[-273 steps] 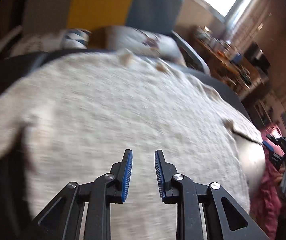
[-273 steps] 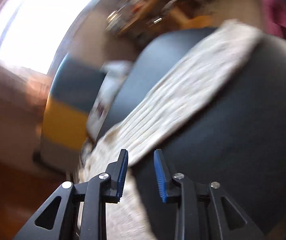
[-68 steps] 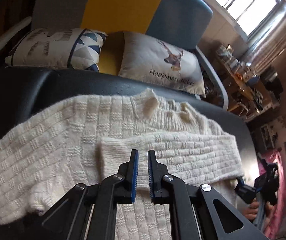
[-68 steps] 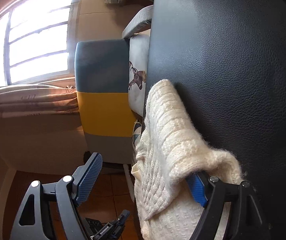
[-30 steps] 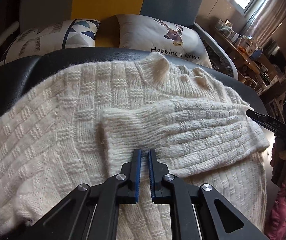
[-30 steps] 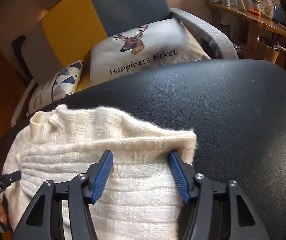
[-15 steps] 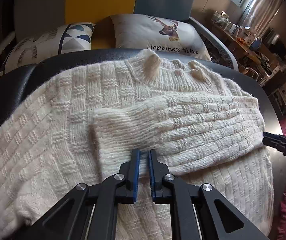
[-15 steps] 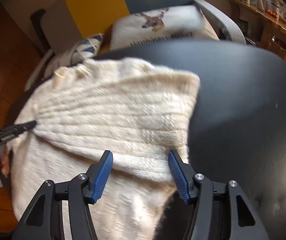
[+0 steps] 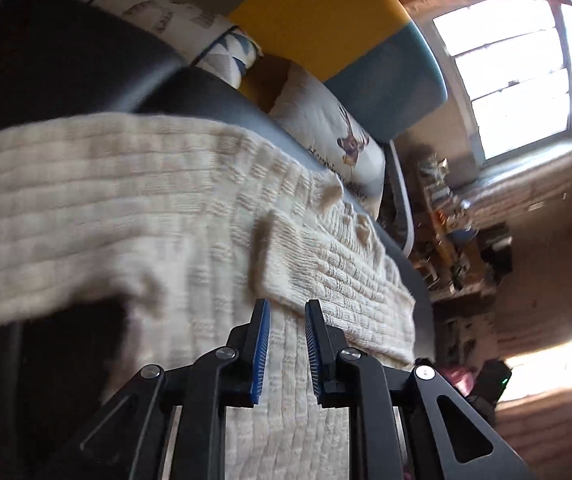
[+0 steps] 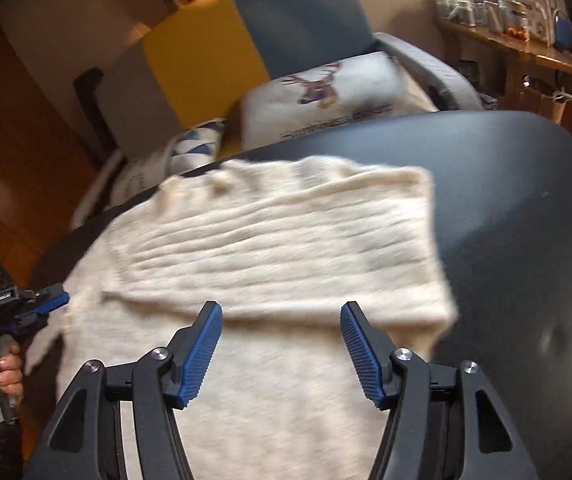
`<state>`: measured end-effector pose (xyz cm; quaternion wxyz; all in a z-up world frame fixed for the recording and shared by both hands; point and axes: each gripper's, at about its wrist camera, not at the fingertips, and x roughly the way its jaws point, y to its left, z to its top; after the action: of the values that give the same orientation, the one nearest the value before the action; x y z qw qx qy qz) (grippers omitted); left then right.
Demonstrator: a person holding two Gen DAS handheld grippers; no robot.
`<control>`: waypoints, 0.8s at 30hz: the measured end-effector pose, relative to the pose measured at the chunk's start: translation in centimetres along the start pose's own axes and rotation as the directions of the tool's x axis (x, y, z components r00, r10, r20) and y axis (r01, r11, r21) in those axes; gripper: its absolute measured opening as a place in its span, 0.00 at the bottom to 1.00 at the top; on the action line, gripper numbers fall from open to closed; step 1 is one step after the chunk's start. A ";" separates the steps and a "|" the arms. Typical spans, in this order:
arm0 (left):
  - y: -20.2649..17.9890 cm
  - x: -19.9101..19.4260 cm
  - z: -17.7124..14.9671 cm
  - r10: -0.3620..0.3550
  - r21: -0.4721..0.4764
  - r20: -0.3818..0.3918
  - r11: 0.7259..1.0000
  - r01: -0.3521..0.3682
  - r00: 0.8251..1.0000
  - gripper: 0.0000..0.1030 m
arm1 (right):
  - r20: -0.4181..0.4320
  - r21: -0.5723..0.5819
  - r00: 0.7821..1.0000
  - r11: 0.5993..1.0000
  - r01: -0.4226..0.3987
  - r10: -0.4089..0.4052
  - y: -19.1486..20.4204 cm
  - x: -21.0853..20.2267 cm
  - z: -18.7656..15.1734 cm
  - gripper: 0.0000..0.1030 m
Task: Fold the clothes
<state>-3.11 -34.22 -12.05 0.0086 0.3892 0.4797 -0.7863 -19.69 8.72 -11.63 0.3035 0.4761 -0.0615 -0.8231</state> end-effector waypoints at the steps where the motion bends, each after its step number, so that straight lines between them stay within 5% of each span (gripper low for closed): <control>1: 2.1 -2.4 -0.2 -0.012 -0.061 0.036 0.998 0.015 0.999 0.18 | -0.003 -0.008 0.999 0.999 -0.032 0.032 1.3 0.3 -0.7 0.61; 6: 12.8 -14.9 -1.9 0.098 -0.286 0.234 0.958 -0.028 0.967 0.18 | -0.060 -0.087 0.992 0.990 -0.113 0.108 7.9 2.3 -3.9 0.61; 12: 23.8 -26.9 -6.7 0.276 -0.542 0.372 0.840 -0.034 0.886 0.18 | -0.131 -0.149 0.984 0.979 -0.137 0.118 12.8 4.8 -7.1 0.61; 15: 27.4 -28.9 -8.0 0.297 -0.624 0.372 0.782 0.000 0.879 0.18 | -0.147 -0.148 0.983 0.980 -0.134 0.113 13.9 5.4 -7.9 0.61; 24: 30.9 -26.5 -6.4 0.226 -0.692 0.389 0.712 0.121 0.893 0.32 | -0.167 -0.122 0.982 0.987 -0.105 0.084 14.3 5.8 -8.5 0.61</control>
<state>31.22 -55.54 -20.22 0.2878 0.1795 0.7143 -0.6122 -8.53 -4.52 -14.97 0.3767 0.5169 -0.0056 -0.7687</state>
